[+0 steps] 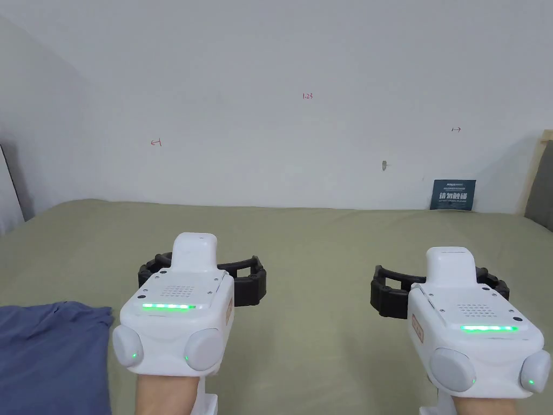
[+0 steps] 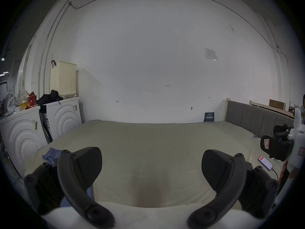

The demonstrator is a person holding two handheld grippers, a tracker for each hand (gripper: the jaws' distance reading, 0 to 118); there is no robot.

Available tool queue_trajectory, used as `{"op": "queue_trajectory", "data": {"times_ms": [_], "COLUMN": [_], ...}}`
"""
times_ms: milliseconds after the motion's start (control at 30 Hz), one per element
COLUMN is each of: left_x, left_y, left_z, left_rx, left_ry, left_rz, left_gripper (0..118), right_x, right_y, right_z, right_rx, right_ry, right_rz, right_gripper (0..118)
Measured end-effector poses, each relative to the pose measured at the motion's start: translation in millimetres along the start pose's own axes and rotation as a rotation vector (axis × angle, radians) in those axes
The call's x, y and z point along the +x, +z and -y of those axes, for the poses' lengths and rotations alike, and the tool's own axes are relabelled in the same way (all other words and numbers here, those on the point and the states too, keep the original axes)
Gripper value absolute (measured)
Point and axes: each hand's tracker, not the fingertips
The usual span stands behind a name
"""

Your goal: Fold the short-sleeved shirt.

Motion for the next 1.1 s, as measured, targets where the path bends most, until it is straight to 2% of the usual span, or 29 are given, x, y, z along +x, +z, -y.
{"op": "queue_trajectory", "data": {"times_ms": [1100], "left_x": [-1.8], "left_y": [5.0], "left_z": [2.7], "left_rx": [0.009], "left_ry": [0.006], "left_rz": [-0.006], "left_gripper": [118], "right_x": [-1.2], "right_y": [4.8], "right_z": [2.4], "right_rx": [0.029], "right_ry": [0.018], "right_rz": [0.006], "right_gripper": [118]}}
